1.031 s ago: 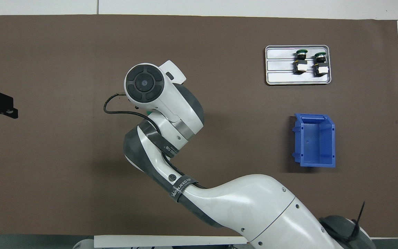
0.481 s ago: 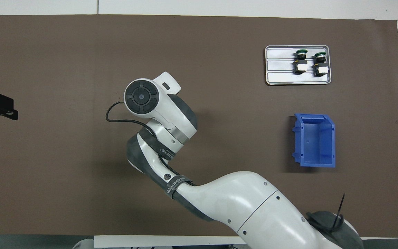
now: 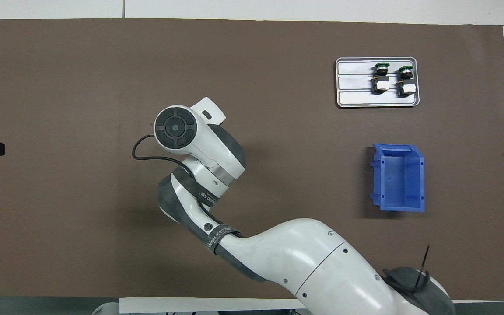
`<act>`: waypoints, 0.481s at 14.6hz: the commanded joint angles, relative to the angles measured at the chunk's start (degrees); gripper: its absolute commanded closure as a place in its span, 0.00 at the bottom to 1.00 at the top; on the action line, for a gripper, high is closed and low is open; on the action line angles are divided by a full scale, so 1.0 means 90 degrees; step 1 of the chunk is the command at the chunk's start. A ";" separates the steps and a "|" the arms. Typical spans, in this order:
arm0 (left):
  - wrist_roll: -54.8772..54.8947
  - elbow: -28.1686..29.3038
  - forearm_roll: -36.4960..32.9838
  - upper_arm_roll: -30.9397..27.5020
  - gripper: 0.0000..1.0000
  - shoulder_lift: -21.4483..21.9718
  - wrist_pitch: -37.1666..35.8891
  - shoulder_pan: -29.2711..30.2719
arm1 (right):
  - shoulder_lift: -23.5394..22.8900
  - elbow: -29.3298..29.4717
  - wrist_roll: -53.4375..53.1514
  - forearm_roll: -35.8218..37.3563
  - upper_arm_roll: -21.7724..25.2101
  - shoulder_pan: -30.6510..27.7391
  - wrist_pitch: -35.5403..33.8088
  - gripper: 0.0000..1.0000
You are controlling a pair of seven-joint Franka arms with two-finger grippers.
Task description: Place and press button with both arms
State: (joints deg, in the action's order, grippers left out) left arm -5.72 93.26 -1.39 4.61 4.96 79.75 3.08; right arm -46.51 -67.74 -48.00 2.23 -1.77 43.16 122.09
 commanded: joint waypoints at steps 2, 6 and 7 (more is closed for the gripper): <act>0.0108 0.0067 -0.0354 0.0122 0.00 0.0006 0.0172 0.0000 | 0.0060 -0.0090 -0.0126 -0.0063 -0.0126 -0.0040 -0.0079 0.38; 0.0088 0.0068 -0.0344 0.0122 0.00 0.0006 0.0182 -0.0001 | 0.0060 -0.0022 -0.0019 -0.0053 -0.0155 -0.0137 -0.0429 0.91; 0.0088 0.0068 -0.0344 0.0122 0.00 0.0006 0.0182 0.0009 | 0.0109 -0.0012 0.0088 -0.0072 -0.0155 -0.0147 -0.0547 1.00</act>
State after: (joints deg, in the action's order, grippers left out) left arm -5.22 93.29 -3.26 5.63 4.72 80.31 3.20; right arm -46.35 -67.51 -48.09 2.20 -2.45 42.89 119.31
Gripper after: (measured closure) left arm 0.000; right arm 0.648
